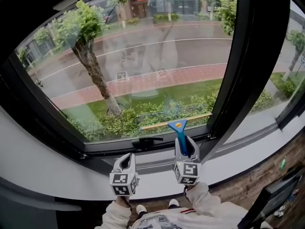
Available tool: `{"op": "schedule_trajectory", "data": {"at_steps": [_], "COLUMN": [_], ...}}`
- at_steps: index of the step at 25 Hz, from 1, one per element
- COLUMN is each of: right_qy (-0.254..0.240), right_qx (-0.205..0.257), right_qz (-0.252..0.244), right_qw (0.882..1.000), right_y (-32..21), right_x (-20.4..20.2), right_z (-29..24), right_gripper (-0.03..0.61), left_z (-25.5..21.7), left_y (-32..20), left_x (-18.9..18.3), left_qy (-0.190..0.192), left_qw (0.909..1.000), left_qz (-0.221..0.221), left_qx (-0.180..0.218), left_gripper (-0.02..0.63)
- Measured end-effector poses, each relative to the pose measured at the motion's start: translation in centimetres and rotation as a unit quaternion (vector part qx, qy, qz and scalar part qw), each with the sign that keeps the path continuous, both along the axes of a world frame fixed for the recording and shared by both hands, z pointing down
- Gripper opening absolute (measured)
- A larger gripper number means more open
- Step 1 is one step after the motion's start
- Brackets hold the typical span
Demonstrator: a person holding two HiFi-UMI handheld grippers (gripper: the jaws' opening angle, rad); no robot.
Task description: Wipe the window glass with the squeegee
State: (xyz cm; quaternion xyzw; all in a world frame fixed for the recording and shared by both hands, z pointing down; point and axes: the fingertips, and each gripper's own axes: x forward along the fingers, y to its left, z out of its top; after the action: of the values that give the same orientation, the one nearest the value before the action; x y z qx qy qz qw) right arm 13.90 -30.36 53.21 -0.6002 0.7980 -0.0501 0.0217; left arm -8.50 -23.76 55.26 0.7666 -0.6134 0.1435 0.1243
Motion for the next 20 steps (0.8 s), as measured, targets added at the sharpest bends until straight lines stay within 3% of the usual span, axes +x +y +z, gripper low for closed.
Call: {"op": "schedule_trajectory", "data": {"at_steps": [5,12,17,20], "right_qy": [-0.007,-0.004,-0.015,-0.025], "right_qx": [0.024,0.042,0.062,0.096], "right_qz": [0.027,0.029,0.047,0.046], "right_qw": [0.999,0.999,0.997,0.994], "right_y": [0.8,3.2,5.6,5.7], "right_x": [-2.6,-10.9,-16.3,-19.2], "right_z": [-5.2,-10.9,-15.1,-19.0], "right_gripper": [0.146,0.146,0.146,0.146], "left_z": [-5.2,-11.1,-15.4,-18.3], "left_y": [0.2,0.8,1.4,0.9], "left_x": [-5.8,-15.7,-22.1,-24.3], "left_qy": [-0.017,-0.005,-0.022,-0.031], "left_qw": [0.9979,0.9948,0.9913,0.9881], "left_qz": [-0.009,-0.004,-0.008,-0.009], "left_qx": [0.062,0.102,0.129,0.150], "left_gripper": [0.002,0.002,0.000,0.000]}}
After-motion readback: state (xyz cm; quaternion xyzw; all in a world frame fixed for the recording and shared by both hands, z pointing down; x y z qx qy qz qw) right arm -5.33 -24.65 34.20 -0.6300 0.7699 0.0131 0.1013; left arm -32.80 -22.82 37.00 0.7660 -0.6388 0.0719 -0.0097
